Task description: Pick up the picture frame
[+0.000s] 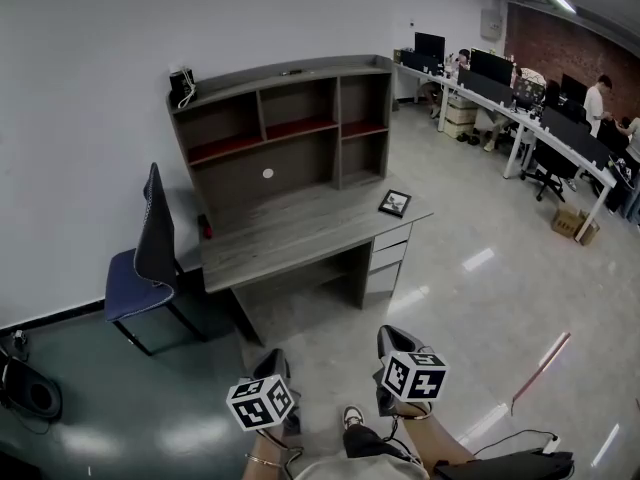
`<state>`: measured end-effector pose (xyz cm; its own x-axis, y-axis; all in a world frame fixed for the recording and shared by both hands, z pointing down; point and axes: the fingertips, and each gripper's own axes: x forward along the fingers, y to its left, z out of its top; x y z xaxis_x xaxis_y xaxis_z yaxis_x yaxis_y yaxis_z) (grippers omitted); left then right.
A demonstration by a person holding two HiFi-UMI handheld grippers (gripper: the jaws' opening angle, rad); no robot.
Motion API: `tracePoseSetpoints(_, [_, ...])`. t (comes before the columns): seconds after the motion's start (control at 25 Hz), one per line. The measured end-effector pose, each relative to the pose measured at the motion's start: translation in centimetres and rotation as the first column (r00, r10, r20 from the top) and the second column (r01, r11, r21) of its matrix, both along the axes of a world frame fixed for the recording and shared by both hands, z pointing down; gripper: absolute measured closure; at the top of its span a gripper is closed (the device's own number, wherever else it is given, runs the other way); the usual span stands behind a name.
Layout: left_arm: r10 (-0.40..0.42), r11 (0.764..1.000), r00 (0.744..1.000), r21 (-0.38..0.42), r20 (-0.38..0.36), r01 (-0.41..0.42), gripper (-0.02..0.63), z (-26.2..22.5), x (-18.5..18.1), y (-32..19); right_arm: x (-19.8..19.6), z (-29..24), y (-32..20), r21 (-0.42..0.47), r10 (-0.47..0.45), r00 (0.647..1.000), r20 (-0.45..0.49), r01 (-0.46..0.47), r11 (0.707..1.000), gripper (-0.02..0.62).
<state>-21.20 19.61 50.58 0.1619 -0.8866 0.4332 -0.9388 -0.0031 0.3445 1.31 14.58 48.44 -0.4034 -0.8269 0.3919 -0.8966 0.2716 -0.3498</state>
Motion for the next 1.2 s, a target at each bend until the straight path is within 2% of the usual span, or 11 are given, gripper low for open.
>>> tracePoseSetpoints(0.48, [-0.001, 1.000, 1.000, -0.009, 0.000, 0.001, 0.592, -0.1, 0.6, -11.3, 0.1, 0.6, -11.0, -0.032, -0.016, 1.000, -0.002, 0.015, 0.999, 0.563])
tracePoseSetpoints(0.8, [0.019, 1.000, 1.000, -0.017, 0.007, -0.019, 0.592, -0.2, 2.7, -18.6, 2.8, 0.9, -18.0, -0.054, 0.015, 1.000, 0.012, -0.014, 0.998, 0.563])
tracePoseSetpoints(0.96, [0.027, 1.000, 0.999, -0.007, -0.021, -0.027, 0.592, -0.5, 3.7, -21.9, 3.6, 1.1, -21.1, -0.060, 0.019, 1.000, 0.024, -0.017, 0.998, 0.563])
tracePoseSetpoints(1.2, [0.038, 0.999, 0.999, -0.012, -0.010, -0.038, 0.592, -0.3, 5.1, -25.1, 5.0, 1.5, -24.3, -0.070, 0.023, 0.999, 0.034, -0.021, 0.997, 0.563])
